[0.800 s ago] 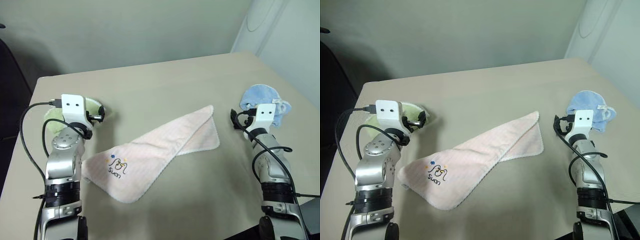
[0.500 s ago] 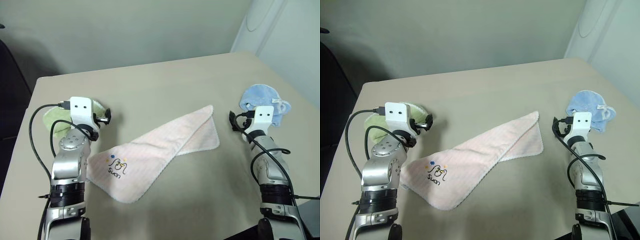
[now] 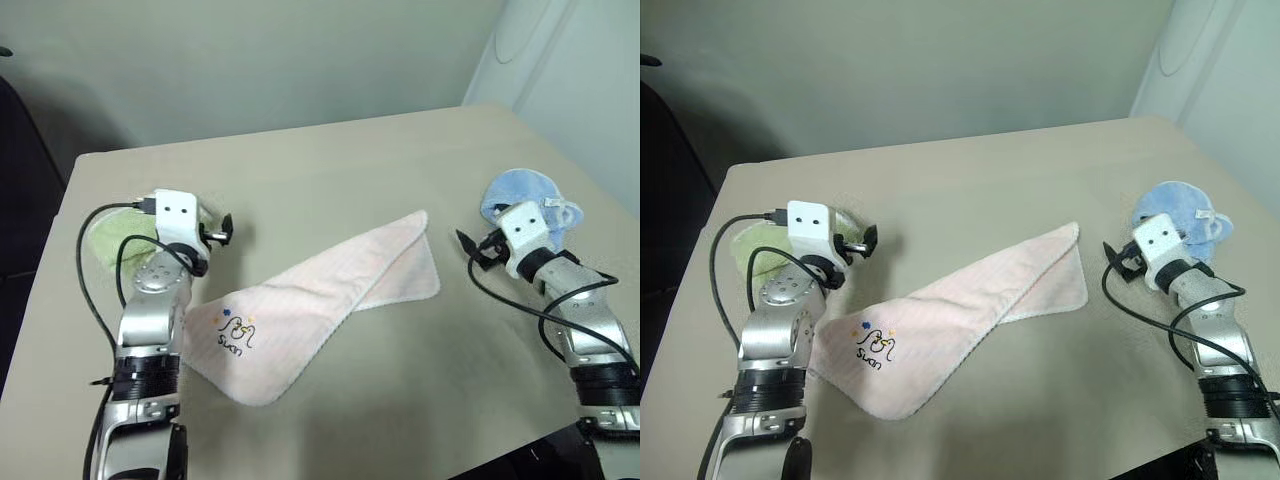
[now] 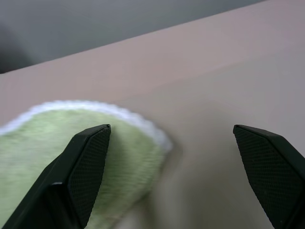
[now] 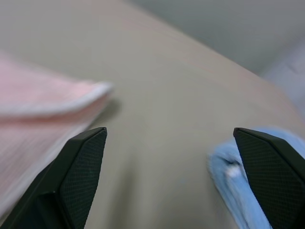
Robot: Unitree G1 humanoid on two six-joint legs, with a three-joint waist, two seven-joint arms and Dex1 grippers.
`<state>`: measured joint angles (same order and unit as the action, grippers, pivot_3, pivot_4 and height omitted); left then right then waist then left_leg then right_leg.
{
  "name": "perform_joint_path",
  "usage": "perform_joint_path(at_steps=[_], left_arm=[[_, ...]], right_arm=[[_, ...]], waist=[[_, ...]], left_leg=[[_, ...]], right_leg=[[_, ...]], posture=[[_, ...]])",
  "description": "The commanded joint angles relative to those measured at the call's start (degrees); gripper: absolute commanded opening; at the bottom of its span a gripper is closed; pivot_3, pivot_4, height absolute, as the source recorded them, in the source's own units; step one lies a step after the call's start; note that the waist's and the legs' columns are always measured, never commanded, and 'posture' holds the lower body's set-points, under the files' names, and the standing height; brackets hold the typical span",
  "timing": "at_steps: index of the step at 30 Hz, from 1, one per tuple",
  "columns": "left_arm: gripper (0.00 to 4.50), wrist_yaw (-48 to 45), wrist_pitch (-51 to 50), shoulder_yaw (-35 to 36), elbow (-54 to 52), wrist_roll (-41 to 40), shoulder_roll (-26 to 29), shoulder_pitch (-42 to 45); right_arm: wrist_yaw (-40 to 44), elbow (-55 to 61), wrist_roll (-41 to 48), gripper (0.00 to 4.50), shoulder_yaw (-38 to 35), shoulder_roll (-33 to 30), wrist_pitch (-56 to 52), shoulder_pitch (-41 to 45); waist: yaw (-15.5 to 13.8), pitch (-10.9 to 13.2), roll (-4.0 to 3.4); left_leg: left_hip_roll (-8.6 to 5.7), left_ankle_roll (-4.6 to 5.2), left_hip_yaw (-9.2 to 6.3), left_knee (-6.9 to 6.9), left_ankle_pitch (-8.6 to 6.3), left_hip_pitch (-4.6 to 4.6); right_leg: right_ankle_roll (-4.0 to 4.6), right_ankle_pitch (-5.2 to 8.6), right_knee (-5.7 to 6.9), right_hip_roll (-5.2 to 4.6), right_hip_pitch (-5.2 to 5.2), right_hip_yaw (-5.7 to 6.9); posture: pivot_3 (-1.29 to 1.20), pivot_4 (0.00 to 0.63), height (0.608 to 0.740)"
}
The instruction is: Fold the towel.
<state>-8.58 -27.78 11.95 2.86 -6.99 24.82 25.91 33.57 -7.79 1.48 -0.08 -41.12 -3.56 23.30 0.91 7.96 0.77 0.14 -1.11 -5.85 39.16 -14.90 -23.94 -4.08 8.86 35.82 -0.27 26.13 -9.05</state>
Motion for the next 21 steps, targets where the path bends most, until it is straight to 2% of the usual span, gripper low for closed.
perform_joint_path(at_steps=[1, 5, 8, 12, 16, 21], left_arm=[[4.47, 0.0, 0.8, 1.3, -1.8, 0.2, 0.7, -1.1], [4.47, -0.3, 1.1, 1.3, -1.7, 0.0, 0.6, -1.7], [4.47, -0.3, 1.2, 0.7, -1.3, 0.0, 0.0, -1.1], [4.47, -0.2, 1.4, 0.2, -1.1, 0.1, -0.7, -0.9], [4.47, 0.2, 1.4, -0.6, -2.5, 0.1, -2.2, -1.4], [4.47, 0.3, 0.9, -0.1, -4.1, 0.0, -2.3, -2.4]], right_arm=[[6.0, -5.5, -4.9, 4.50, 4.5, -3.1, 10.4, 5.3], [7.2, -17.9, -10.9, 4.50, 9.4, -3.3, 21.4, 13.4], [6.2, -28.3, -15.2, 4.50, 12.6, -2.5, 28.5, 19.7], [5.3, -36.8, -18.2, 4.50, 14.6, -1.4, 34.4, 24.1], [-1.7, -48.3, -26.3, 4.50, 19.5, 1.4, 40.0, 31.5], [-8.5, -55.7, -31.9, 4.50, 23.0, 3.7, 44.1, 36.3]], waist=[[0.4, 0.0, 0.00], [0.5, 0.0, 0.00], [0.3, 0.0, -0.01], [0.0, 0.0, -0.01], [0.2, 0.0, -0.01], [0.5, 0.0, -0.02]], left_leg=[[0.00, 0.00, 0.06, -0.01, 0.00, 0.03], [0.03, 0.00, 0.06, -0.05, 0.00, 0.09], [0.02, 0.01, 0.05, -0.05, 0.00, 0.08], [0.02, 0.02, 0.05, -0.05, 0.01, 0.07], [0.02, 0.02, 0.05, -0.06, 0.00, 0.07], [0.07, 0.03, 0.05, -0.16, 0.00, 0.05]], right_leg=[[-0.03, -0.02, 0.00, 0.01, 0.01, -0.09], [-0.07, -0.04, 0.00, 0.03, 0.01, -0.10], [-0.46, -0.27, 0.00, 0.01, 0.02, -0.10], [-0.44, -0.28, -0.01, -0.06, 0.02, -0.08], [-0.41, -0.30, 0.00, -0.07, 0.05, -0.08], [-0.41, -0.33, 0.00, -0.07, 0.12, -0.07]], posture=[[0.00, 0.150, 0.738], [0.00, 0.150, 0.738], [0.00, 0.150, 0.738], [0.00, 0.150, 0.738], [0.00, 0.150, 0.738], [0.00, 0.150, 0.738]])
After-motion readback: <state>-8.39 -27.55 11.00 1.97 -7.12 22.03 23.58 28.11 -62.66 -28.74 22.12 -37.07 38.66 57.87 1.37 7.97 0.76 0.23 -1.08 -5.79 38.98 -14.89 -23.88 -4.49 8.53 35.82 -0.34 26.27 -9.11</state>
